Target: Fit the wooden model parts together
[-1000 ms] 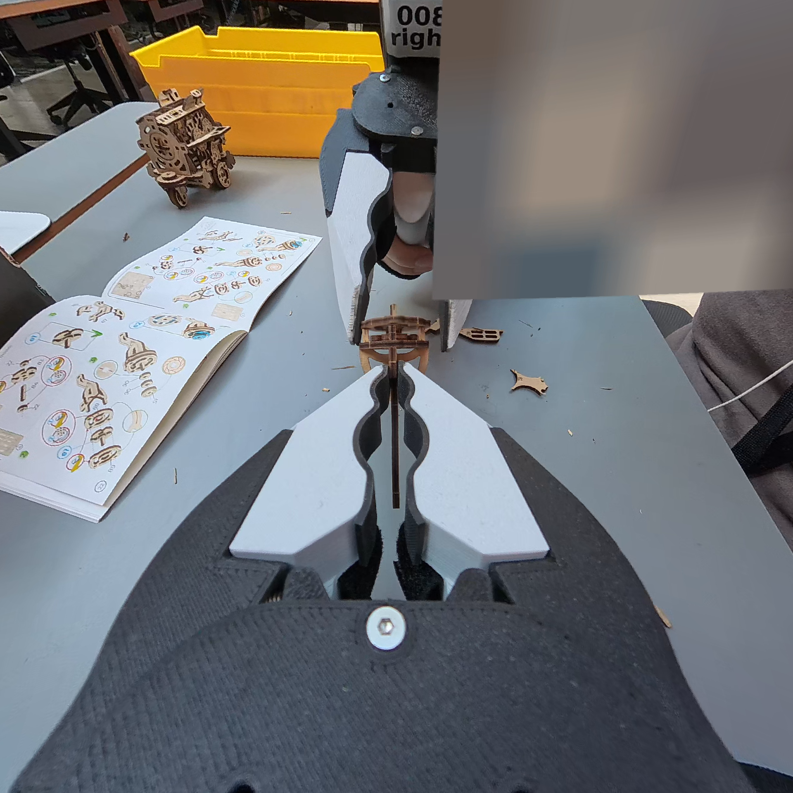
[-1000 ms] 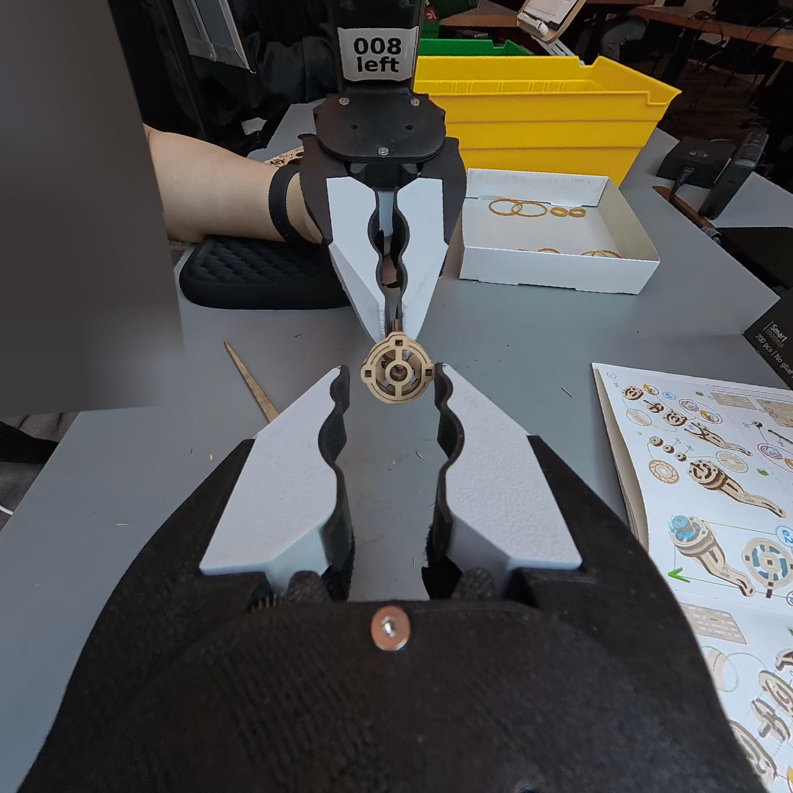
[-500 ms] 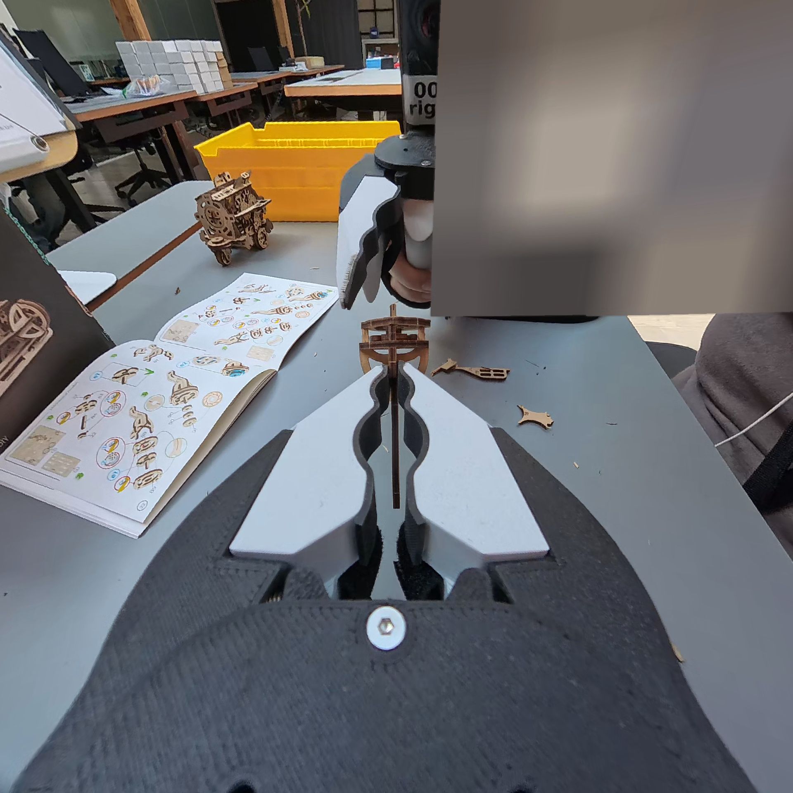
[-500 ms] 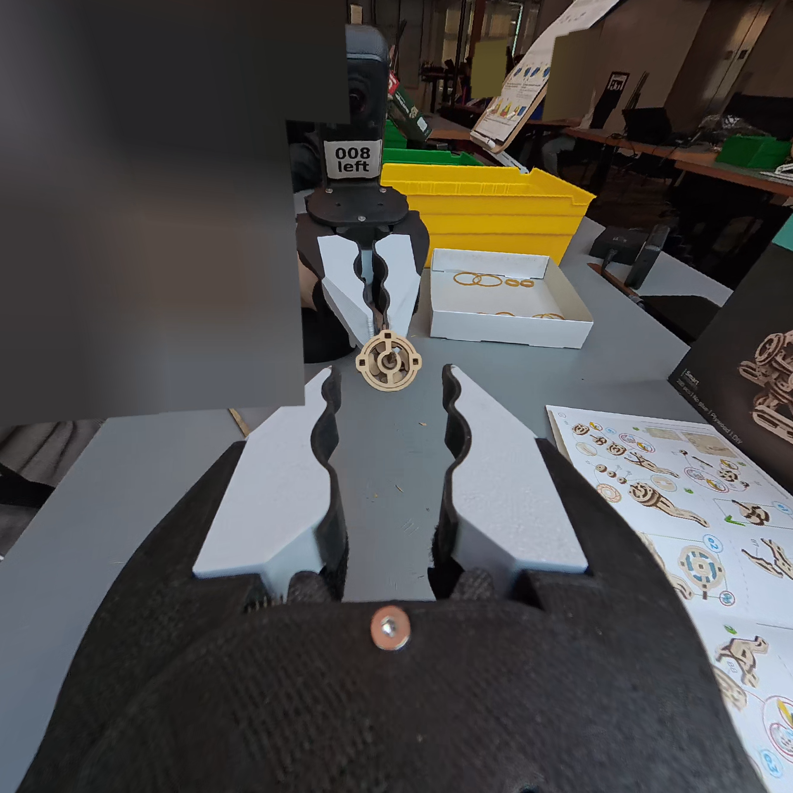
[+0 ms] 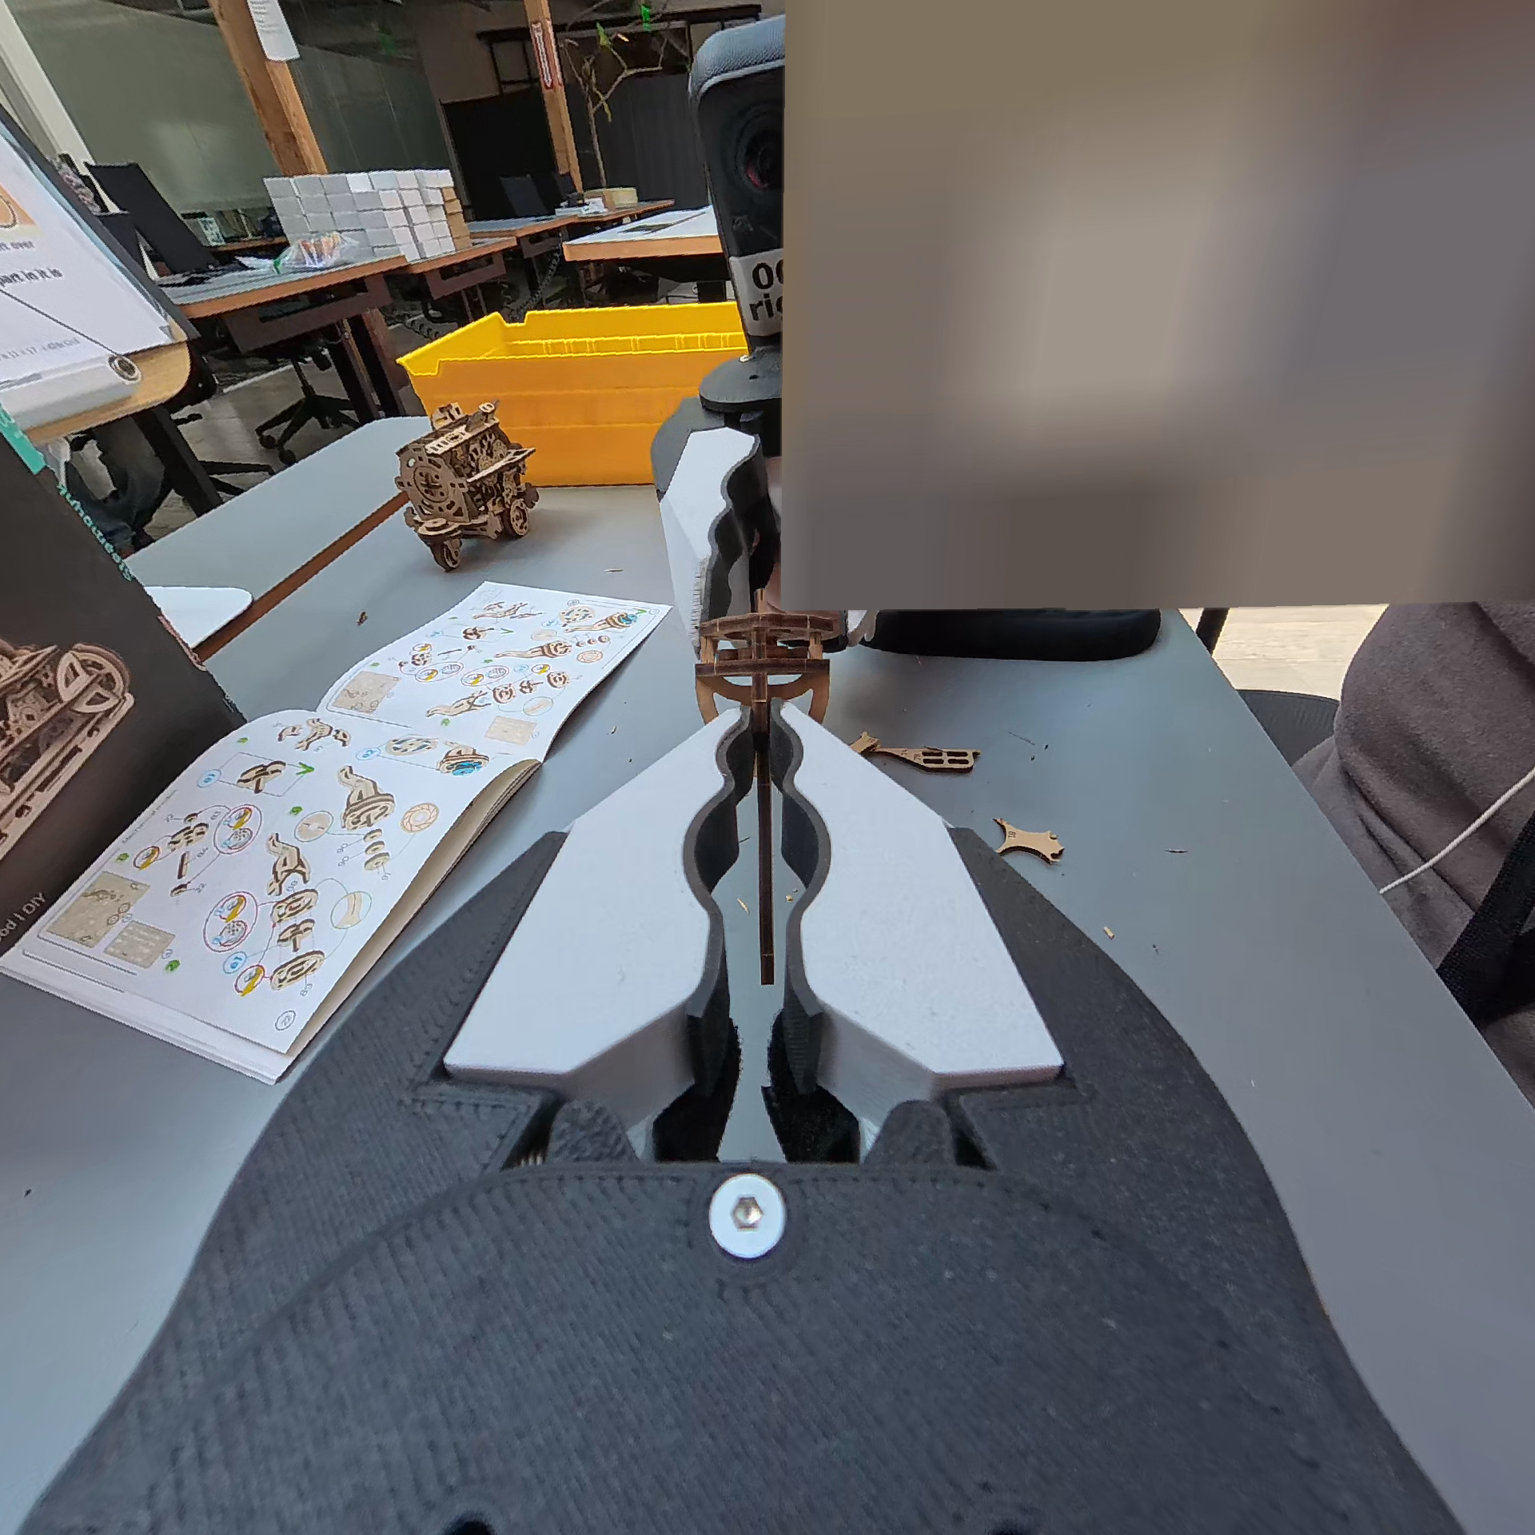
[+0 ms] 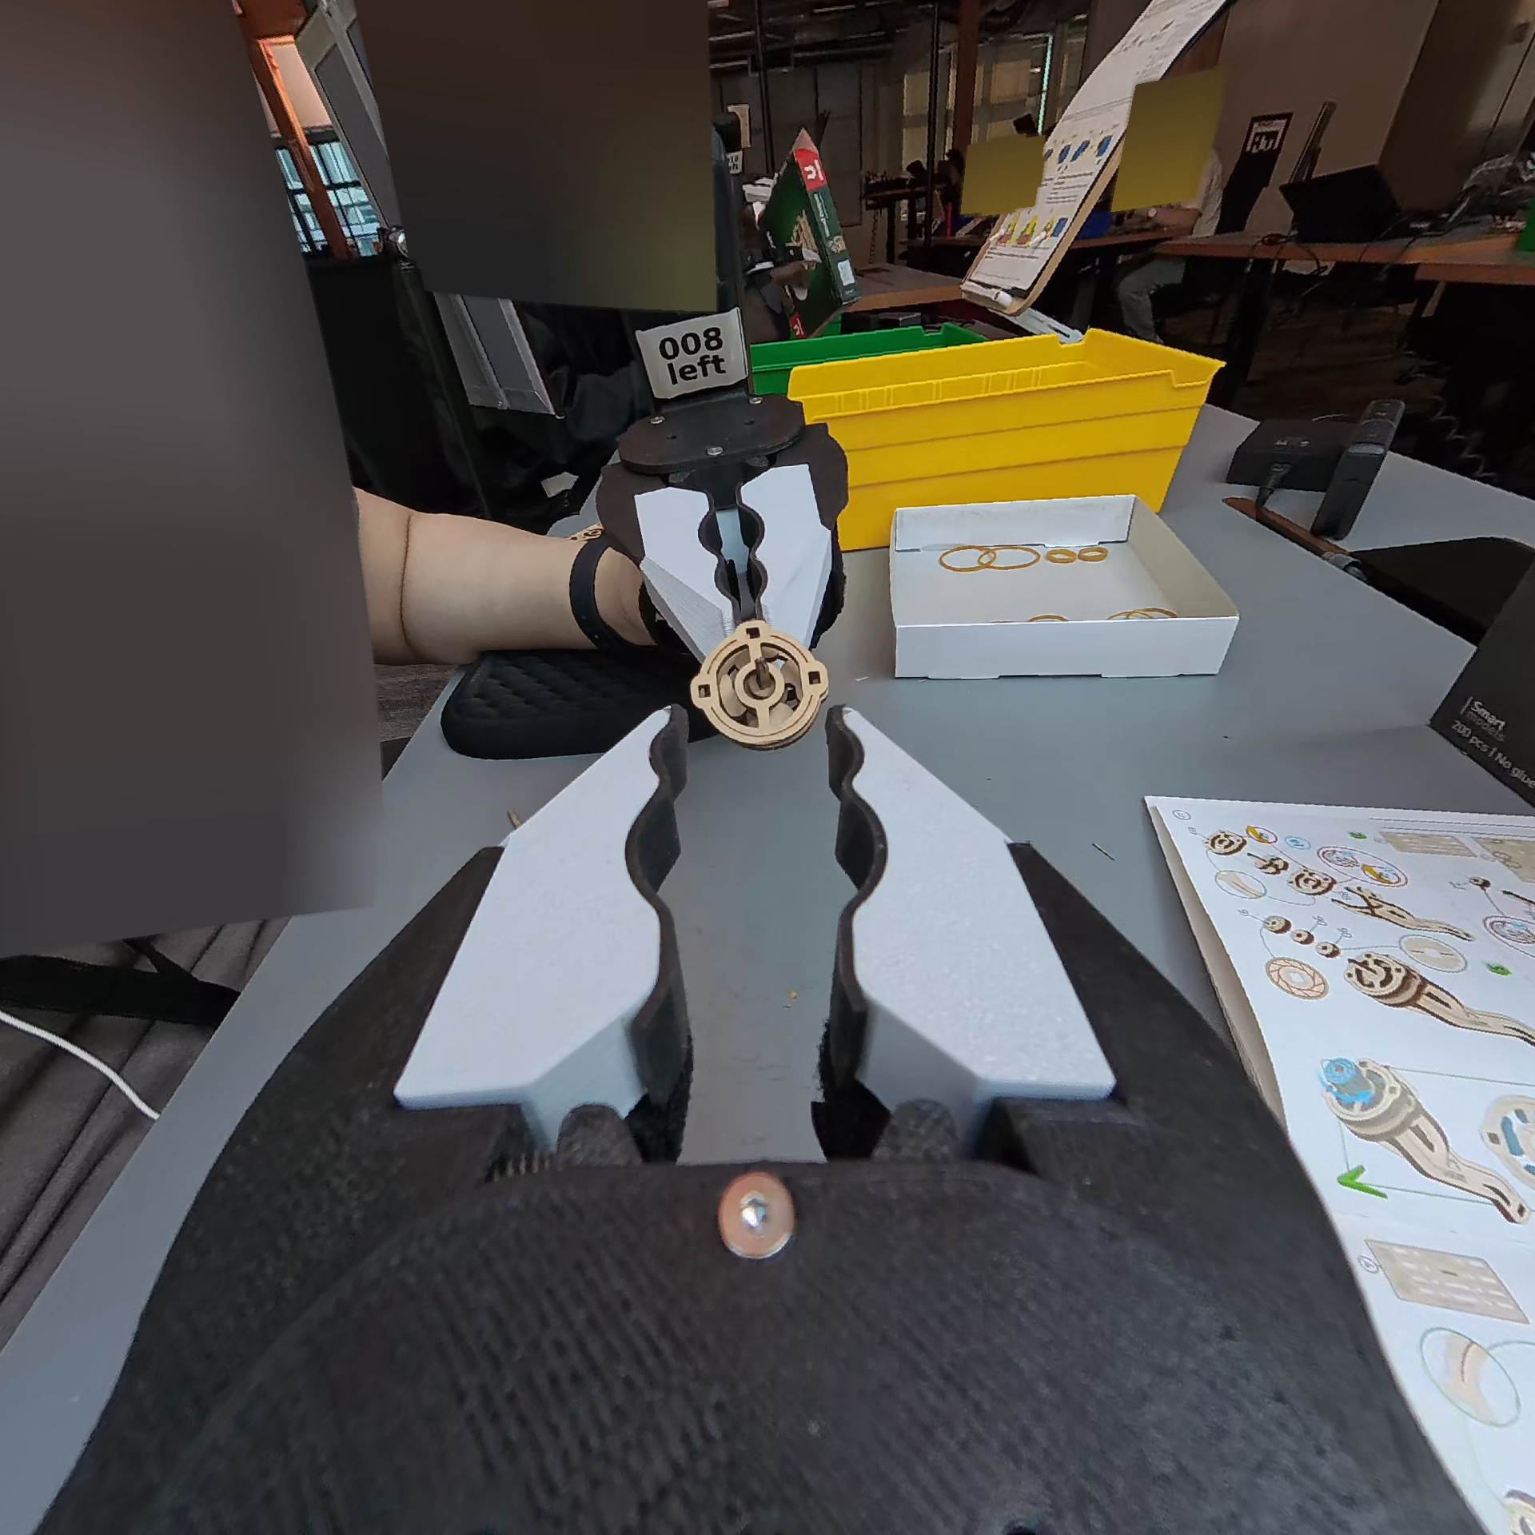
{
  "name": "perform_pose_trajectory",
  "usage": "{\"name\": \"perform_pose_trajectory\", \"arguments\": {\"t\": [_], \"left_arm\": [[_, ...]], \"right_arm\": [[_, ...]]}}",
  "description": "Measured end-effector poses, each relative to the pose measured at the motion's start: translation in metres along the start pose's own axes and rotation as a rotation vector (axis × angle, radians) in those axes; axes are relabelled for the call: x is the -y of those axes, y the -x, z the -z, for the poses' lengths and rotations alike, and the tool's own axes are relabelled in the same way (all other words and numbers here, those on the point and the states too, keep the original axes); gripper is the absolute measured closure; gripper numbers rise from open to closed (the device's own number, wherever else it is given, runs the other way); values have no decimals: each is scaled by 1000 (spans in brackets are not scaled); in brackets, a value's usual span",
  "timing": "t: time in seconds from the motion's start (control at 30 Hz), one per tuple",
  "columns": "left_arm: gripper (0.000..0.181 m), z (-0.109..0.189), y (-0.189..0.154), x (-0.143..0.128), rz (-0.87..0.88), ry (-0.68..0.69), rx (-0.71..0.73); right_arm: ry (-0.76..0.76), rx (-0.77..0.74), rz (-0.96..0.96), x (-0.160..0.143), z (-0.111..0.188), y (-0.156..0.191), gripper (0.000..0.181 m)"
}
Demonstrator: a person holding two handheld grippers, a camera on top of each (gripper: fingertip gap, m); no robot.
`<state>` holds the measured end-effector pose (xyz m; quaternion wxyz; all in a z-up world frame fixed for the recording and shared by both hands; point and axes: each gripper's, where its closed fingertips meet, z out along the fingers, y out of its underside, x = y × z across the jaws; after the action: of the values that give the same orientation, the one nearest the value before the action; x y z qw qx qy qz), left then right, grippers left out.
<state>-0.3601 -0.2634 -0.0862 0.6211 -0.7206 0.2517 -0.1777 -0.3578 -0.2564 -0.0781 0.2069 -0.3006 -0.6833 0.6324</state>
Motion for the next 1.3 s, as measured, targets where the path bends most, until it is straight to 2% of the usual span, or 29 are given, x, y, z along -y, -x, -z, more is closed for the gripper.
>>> {"name": "perform_pose_trajectory", "arguments": {"t": [0.93, 1.07, 1.17, 1.3], "left_arm": [[181, -4, -6, -2, 6, 13, -24], [181, -4, -3, -1, 23, 6, -13], [181, -3, 2, -2, 69, 6, 2], [181, -6, 13, -14, 192, 55, 35]], "right_arm": [[6, 9, 38, 0, -1, 6, 150], [0, -2, 40, 1, 1, 3, 145], [3, -48, 95, 2, 4, -2, 142], [30, -155, 333, 6, 13, -5, 149]]}}
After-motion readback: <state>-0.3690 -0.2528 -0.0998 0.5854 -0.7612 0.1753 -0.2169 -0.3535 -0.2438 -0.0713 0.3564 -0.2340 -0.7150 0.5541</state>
